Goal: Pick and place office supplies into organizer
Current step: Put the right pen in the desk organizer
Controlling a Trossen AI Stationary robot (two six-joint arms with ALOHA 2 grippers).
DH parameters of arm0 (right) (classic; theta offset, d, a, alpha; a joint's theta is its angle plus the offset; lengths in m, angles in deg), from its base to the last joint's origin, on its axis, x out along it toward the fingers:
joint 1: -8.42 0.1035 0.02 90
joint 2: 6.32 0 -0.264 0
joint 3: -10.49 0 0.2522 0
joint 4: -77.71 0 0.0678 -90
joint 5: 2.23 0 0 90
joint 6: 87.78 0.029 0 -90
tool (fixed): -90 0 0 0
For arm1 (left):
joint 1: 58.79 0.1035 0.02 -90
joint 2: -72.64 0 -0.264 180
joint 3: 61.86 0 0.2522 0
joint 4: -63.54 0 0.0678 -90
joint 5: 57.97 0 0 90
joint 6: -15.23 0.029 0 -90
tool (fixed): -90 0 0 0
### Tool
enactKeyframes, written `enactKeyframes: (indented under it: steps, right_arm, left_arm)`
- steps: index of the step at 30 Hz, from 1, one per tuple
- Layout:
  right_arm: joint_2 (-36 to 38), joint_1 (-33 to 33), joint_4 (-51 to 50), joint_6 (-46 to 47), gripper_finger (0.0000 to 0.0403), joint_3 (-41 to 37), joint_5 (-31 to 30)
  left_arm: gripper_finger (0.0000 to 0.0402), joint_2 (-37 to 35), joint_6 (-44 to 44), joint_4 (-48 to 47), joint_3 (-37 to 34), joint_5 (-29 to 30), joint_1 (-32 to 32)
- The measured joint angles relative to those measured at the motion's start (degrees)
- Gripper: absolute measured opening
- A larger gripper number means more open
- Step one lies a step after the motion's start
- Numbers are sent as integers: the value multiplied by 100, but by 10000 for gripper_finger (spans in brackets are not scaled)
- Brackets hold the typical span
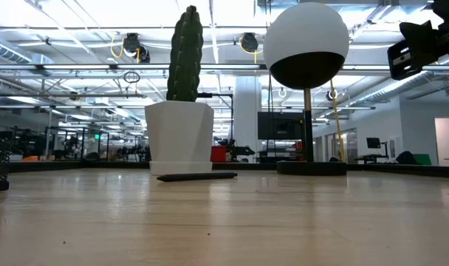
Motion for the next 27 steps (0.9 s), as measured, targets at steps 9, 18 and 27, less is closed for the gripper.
enactKeyframes:
  steps: [9,18,27]
  right_arm:
    - [-1,-1,2,1,153,0,0]
    - [-1,-1,1,0,153,0,0]
    - [0,0,0,0,153,1,0]
  left_arm:
    - [25,838,-211,219,135,139,-136]
    - [26,930,-5,265,135,176,-267]
    - [66,930,144,207,135,212,-664]
